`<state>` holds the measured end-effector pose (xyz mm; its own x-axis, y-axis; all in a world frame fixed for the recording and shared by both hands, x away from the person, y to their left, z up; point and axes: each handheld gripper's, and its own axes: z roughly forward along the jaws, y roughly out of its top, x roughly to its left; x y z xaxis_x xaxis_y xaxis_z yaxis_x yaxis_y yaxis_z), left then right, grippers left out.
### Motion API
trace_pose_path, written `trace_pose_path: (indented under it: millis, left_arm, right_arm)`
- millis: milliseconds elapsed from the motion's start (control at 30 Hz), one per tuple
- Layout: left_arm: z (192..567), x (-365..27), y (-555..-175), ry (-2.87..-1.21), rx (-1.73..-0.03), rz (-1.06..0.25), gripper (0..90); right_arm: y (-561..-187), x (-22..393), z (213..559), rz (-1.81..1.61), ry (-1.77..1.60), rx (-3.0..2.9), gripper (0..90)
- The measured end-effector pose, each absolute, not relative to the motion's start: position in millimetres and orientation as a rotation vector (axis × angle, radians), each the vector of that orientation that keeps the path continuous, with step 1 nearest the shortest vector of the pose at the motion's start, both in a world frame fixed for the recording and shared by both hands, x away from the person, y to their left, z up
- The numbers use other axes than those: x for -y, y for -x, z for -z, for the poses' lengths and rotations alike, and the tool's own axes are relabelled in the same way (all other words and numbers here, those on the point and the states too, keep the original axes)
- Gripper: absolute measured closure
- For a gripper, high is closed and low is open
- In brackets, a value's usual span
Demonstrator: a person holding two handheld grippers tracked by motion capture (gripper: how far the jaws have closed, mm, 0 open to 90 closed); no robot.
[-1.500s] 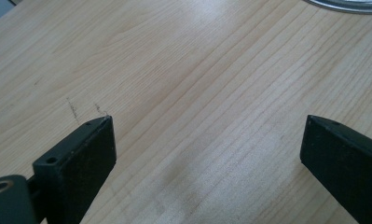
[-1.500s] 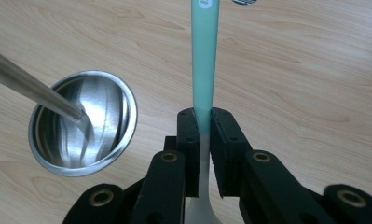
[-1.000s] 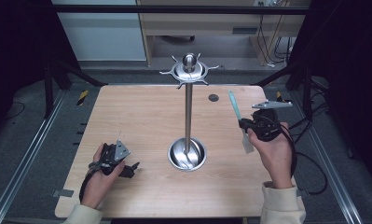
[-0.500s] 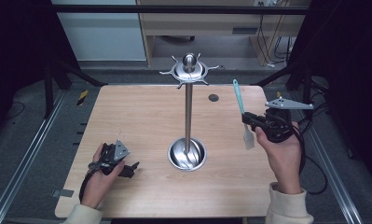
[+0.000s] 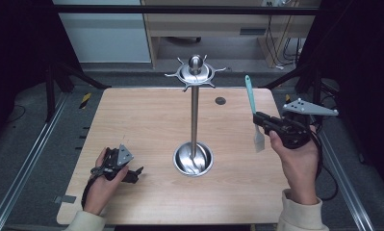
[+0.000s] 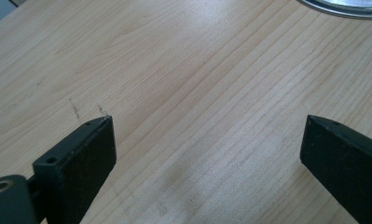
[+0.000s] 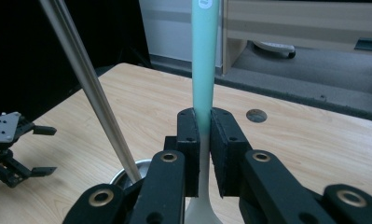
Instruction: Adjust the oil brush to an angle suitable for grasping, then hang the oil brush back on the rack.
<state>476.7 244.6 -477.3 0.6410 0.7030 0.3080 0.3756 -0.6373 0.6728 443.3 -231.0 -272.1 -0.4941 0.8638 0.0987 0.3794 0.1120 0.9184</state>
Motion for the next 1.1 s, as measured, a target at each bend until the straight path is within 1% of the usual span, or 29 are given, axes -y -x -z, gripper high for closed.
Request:
trace_pose_path:
  millis: [533,767,1100]
  left_arm:
    - [478,-243,-477,-2.299,-0.837,-0.755,3.1]
    - [477,-244,-477,-2.296,-0.838,-0.763,3.1]
    - [477,-245,-476,-2.298,-0.848,-0.757,3.1]
  right_arm:
    - [-421,228,249,-1.500,-1.076,-1.905,82.5]
    - [-417,227,246,-1.551,-1.028,-1.927,82.5]
    - [-407,215,245,-1.558,-0.953,-1.993,82.5]
